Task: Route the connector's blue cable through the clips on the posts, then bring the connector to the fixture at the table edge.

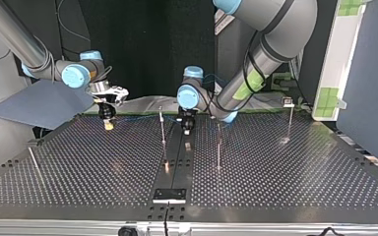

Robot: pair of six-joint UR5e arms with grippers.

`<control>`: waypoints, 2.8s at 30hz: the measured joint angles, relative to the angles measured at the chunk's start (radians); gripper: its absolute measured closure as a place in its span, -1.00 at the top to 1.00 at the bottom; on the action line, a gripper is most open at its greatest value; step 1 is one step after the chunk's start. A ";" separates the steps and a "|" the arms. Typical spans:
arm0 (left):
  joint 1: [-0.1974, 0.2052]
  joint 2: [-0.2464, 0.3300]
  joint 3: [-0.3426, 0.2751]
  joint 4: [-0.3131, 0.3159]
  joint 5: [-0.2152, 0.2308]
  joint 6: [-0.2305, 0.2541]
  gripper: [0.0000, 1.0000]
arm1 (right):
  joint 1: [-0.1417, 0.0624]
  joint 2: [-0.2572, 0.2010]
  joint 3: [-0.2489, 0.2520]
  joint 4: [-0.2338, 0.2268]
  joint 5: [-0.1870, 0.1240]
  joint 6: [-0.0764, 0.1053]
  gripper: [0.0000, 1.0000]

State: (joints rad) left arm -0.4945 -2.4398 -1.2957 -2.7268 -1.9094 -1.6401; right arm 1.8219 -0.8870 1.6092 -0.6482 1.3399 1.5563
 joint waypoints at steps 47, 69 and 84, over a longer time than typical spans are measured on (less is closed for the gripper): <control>-0.076 0.071 -0.056 -0.126 -0.084 0.110 1.00 | 0.005 0.018 -0.016 0.033 -0.049 -0.004 -1.00; -0.153 0.118 -0.131 -0.093 -0.046 0.124 1.00 | 0.007 0.019 -0.016 0.030 -0.048 -0.002 -1.00; -0.177 0.175 -0.180 -0.010 -0.065 0.108 1.00 | 0.006 0.019 -0.016 0.032 -0.048 0.000 -1.00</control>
State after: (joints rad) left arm -0.6711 -2.2644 -1.4759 -2.7370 -1.9746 -1.5318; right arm 1.8282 -0.8677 1.5932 -0.6162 1.2917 1.5561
